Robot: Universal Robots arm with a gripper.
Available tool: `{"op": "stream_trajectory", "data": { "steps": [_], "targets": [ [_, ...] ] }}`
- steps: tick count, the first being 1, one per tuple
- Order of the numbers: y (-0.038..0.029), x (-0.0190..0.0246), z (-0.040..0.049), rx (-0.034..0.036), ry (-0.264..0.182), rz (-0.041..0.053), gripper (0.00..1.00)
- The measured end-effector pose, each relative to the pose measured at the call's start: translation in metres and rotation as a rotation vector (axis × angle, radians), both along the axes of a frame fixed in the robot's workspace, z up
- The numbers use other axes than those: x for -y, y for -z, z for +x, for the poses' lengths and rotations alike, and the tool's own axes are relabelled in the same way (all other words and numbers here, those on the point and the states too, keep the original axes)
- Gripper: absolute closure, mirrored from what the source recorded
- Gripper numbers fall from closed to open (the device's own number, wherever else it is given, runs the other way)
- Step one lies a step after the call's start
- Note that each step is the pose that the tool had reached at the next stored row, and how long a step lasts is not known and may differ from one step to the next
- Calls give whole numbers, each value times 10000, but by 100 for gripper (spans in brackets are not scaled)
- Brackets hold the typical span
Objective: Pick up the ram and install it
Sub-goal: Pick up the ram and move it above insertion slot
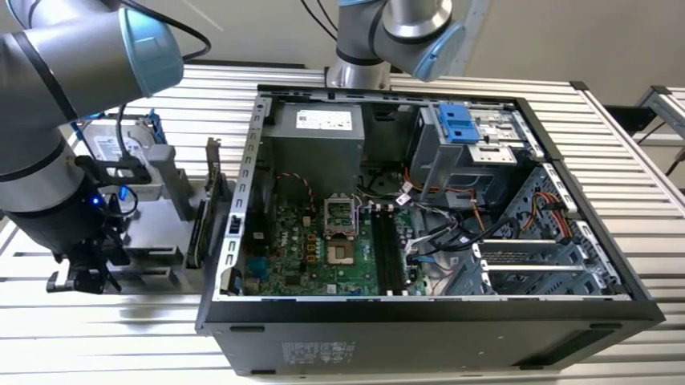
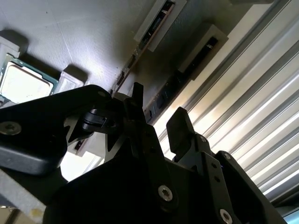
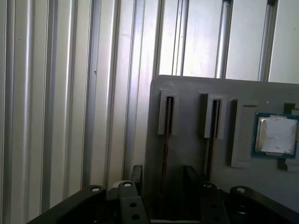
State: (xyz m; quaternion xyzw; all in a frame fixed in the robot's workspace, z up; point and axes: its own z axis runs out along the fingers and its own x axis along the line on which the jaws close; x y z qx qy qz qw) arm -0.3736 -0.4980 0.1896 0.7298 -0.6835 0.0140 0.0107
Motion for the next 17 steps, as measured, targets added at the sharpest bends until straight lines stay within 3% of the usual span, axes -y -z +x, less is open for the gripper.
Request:
{"op": "stream_trajectory", "data": {
  "steps": [17],
  "targets": [
    [30,0,0,1,0,0,0]
  ]
}}
